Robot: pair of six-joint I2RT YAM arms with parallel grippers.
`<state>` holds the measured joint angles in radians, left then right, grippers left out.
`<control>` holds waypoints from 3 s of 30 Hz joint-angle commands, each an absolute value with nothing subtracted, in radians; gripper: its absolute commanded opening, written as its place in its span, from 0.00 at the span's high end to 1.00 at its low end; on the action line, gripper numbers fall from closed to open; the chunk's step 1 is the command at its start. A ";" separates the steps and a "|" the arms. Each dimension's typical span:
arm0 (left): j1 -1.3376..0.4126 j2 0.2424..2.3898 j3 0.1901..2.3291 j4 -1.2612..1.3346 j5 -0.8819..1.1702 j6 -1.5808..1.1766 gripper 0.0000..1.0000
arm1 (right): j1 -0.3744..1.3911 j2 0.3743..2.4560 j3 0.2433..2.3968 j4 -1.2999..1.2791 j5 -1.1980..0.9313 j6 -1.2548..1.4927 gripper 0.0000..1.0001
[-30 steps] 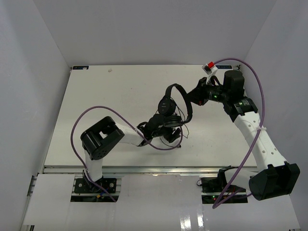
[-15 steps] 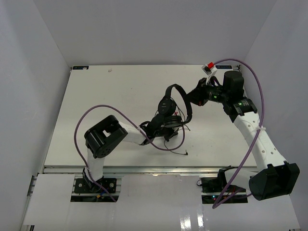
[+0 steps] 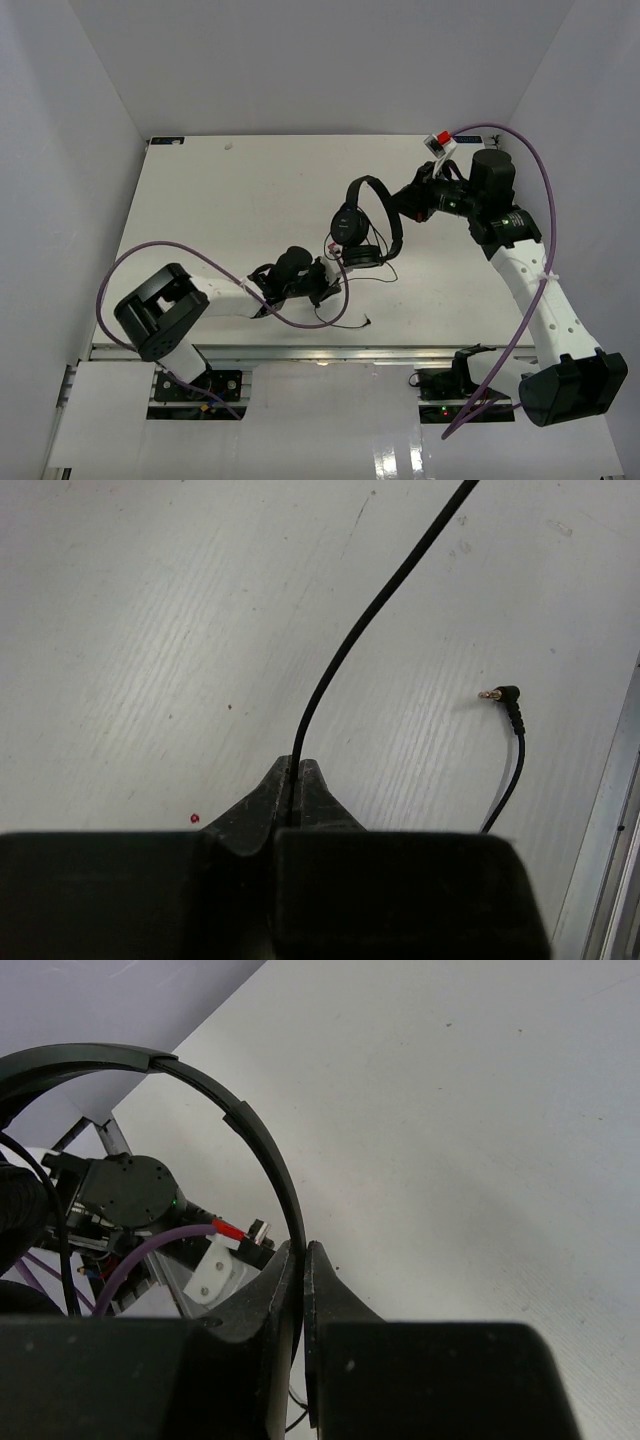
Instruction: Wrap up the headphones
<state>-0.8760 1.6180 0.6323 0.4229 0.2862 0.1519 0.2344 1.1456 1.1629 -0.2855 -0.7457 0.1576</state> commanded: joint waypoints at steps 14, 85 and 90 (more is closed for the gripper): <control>-0.519 1.331 0.641 0.098 0.333 0.078 1.00 | 0.224 1.087 1.185 -0.382 -0.815 -0.114 0.92; -0.727 1.462 1.087 0.120 0.679 -0.832 1.00 | 0.471 1.235 0.999 -0.076 0.070 0.244 0.92; -0.762 1.455 1.091 0.110 0.607 -0.754 0.96 | 0.471 1.233 1.035 -0.107 0.058 0.267 0.92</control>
<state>-0.7346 1.4849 1.0634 0.0924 0.6811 -0.8207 0.4709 1.2591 0.9617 -0.1254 0.0759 0.2119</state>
